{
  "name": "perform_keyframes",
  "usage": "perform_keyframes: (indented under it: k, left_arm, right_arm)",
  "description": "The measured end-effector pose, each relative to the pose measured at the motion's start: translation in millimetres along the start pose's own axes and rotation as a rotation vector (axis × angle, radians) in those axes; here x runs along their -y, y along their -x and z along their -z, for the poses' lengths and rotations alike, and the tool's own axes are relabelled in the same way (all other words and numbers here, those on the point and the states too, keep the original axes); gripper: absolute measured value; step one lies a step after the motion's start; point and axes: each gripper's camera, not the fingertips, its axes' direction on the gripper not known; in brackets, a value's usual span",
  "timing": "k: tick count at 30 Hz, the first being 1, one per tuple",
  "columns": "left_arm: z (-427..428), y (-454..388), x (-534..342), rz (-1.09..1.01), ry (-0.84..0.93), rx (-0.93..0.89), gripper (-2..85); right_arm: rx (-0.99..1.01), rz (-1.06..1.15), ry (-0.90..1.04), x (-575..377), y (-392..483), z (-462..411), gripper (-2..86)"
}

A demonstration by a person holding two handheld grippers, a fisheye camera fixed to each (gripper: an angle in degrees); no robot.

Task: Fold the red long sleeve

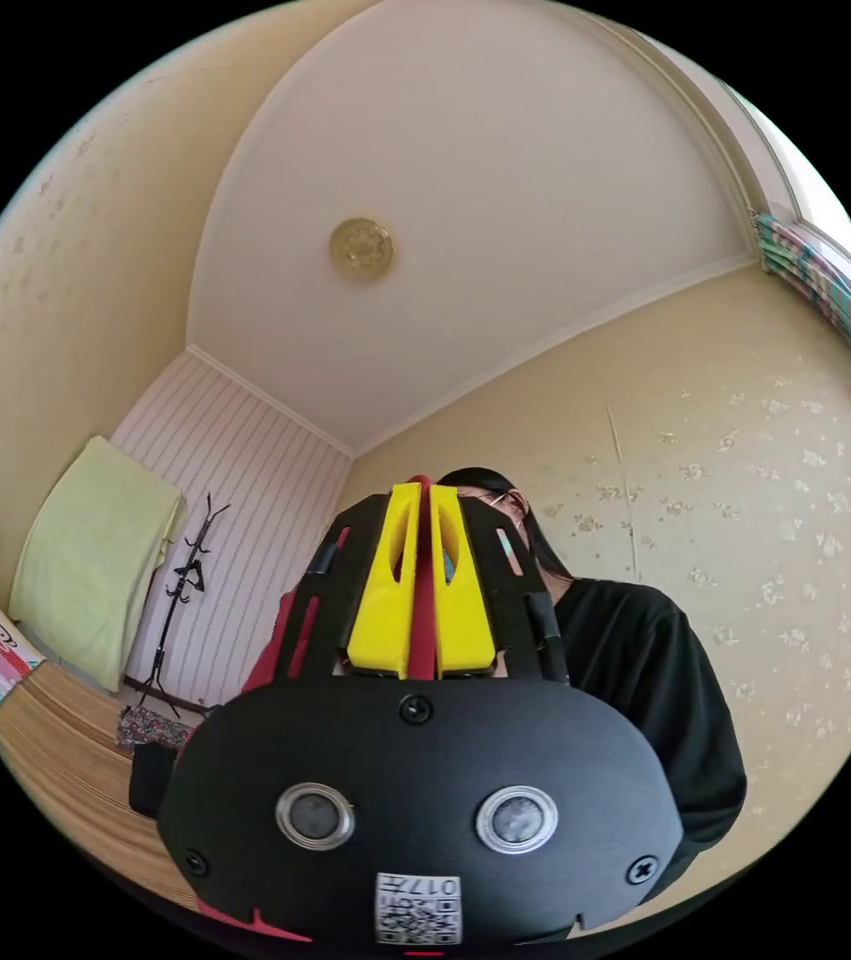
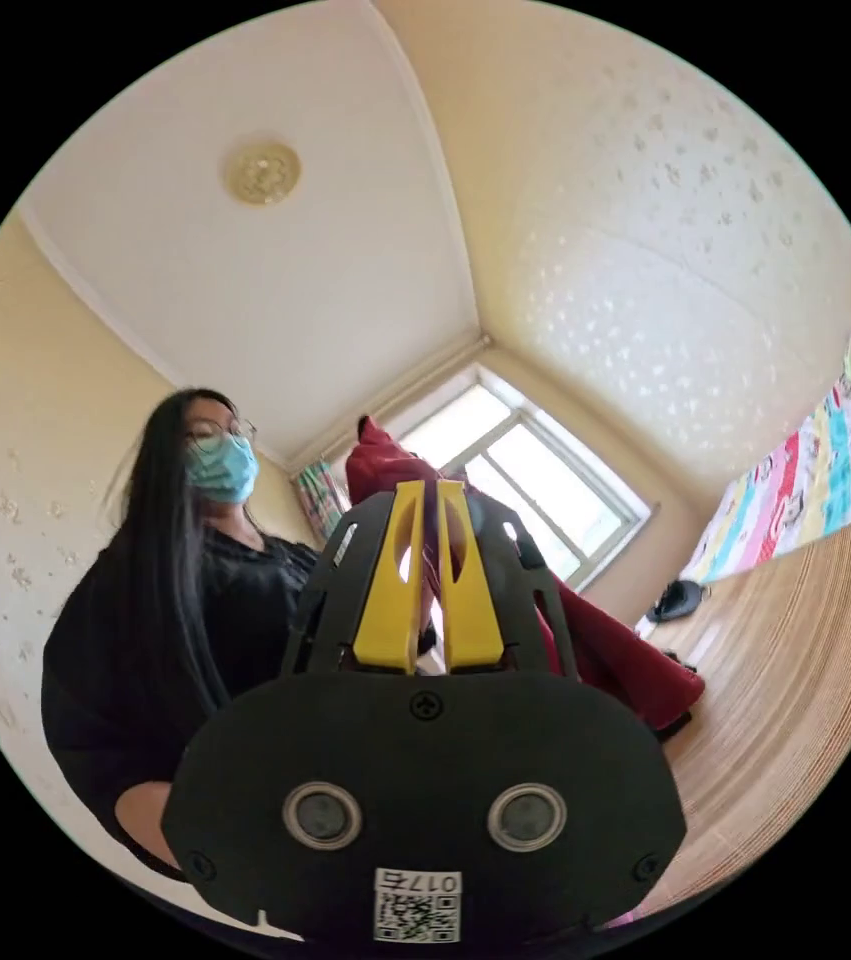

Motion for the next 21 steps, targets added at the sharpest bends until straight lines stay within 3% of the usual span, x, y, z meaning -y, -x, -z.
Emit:
perform_keyframes:
  k: [4, 11, 15, 19, 21]
  left_arm:
    - [20.8, -23.5, 4.3, 0.021, -0.004, 0.123, -0.6]
    - [30.5, -64.5, 5.9, 0.048, -0.01, 0.164, -0.6]
    - [19.8, -79.9, 21.2, 0.079, -0.009, 0.274, -0.6]
    - [37.0, -62.8, 48.4, 0.25, -0.104, 0.737, -0.6]
    - [56.4, -32.4, 57.2, 0.344, -0.153, 0.869, -0.6]
  right_arm:
    - [-0.063, 0.13, -0.059, 46.1, 66.1, -3.0, 2.3]
    - [0.071, 0.354, -0.149, 118.3, 160.7, -43.0, 2.2]
    - [-0.006, 0.48, -0.135, 160.0, 208.4, -65.7, 2.1]
    - [-0.267, 0.52, -0.097, 216.6, 223.9, -89.6, 1.9]
    - [-0.433, 0.485, -0.056, 244.9, 203.5, -99.6, 1.8]
